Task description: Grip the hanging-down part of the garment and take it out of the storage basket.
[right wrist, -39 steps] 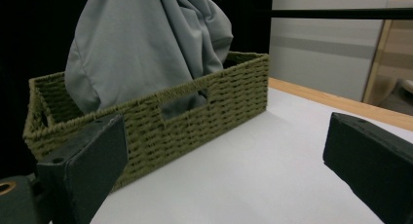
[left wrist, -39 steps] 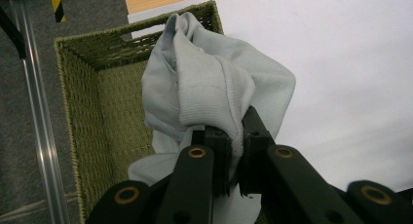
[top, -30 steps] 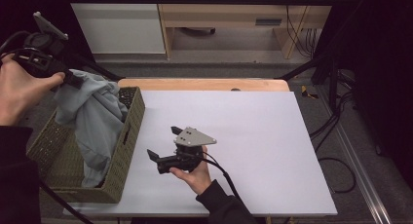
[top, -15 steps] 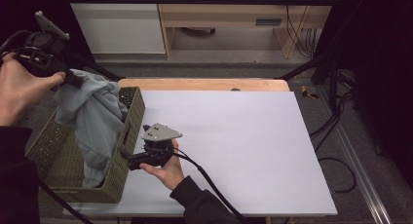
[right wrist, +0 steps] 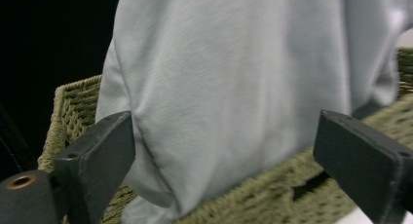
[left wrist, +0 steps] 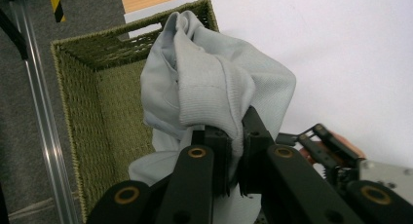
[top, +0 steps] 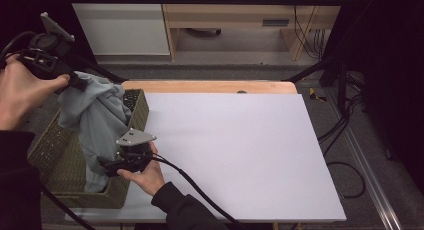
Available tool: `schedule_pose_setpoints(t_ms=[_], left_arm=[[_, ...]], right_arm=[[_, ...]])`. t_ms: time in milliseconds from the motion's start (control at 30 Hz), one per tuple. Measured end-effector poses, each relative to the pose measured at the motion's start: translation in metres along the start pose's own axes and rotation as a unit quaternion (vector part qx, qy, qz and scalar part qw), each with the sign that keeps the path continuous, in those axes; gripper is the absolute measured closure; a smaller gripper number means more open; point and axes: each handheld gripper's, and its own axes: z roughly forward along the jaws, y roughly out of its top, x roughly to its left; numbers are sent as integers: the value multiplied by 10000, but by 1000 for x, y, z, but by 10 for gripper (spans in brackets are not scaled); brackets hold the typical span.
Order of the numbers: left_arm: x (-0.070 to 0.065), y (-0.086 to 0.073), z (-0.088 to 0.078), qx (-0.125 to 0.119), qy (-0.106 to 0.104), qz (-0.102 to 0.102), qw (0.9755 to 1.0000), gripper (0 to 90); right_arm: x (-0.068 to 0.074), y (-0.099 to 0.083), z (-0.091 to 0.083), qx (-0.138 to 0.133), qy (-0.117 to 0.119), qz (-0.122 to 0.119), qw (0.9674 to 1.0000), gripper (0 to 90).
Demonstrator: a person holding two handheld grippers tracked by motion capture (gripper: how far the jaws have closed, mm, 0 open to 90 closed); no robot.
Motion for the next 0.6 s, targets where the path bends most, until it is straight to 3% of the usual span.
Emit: schedule_pose_setpoints(t_ms=[100,133,167,333,400,433,600], left_arm=[[1,-1,-1,-27,-29,-2,10000,846],[2,-1,-1,-33,-39,3,10000,846],[1,-2,-1,-45,-40,2,10000,846],[1,-2,0,-27,-39,11,10000,846],[2,-3,0,-30,-34,6,10000,846],[2,-3,0,-30,-30,-1,10000,846],[4,-4,-2,-91,-37,-26,9999,846]], right_arm=[[6,-2,9,114,-2,16,9999,156],[5,-3,12,131,-7,-104,9999,180],[7,-3,14,153,-35,-31,9999,228],[8,-2,20,285,-190,-131,9993,564],[7,0,19,313,-251,-144,9991,738],[7,1,18,361,-271,-32,9990,805],[1,5,8,338,-206,-122,9991,852]])
